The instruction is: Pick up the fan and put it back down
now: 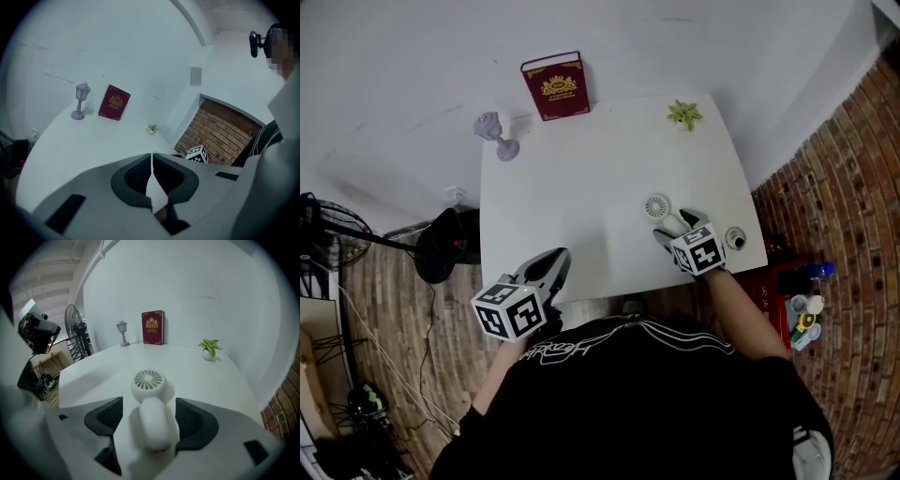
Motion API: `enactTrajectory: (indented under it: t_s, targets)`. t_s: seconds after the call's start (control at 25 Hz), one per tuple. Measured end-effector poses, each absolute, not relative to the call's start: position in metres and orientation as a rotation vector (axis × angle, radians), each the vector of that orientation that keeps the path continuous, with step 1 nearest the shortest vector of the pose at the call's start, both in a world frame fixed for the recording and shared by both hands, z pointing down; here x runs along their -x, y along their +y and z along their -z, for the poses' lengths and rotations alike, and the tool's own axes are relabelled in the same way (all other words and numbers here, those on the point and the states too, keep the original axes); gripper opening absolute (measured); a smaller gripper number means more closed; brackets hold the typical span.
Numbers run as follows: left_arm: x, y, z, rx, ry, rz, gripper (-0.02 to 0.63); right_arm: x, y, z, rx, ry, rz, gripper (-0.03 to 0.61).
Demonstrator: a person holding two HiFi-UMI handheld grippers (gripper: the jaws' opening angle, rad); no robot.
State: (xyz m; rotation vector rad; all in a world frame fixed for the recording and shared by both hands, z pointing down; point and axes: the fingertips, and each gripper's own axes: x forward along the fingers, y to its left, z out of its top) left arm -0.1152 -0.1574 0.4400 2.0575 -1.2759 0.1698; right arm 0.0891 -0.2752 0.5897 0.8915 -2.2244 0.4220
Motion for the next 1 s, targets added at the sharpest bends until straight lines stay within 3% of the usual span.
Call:
enactTrajectory:
  t_s: [0.28, 0.52, 0.68, 1.0]
  targets:
    - [0.125, -0.133, -0.430, -2.074, -1.233, -0.186, 0.038, -0.036, -0.222, -0.498, -0.870, -2.456, -0.356, 0.319]
    - [0.121, -0.108, -0.418, -2.136, -1.164, -0.159, 0.038, -0.009, -0.158, -0.436, -0.828, -2.679, -0.528, 0.167]
    - [0.123, -0.088, -0.402, -2.201, -1.133, -0.127, 0.038, -0.004, -0.118, -0.419, -0.826, -2.758, -0.586, 0.004]
    - [0.129, -0.056, -0.399, -2.224, -1.114, -0.081, 0.038, 0.009, -0.063, -0.387, -0.728, -2.924, -0.668, 0.003]
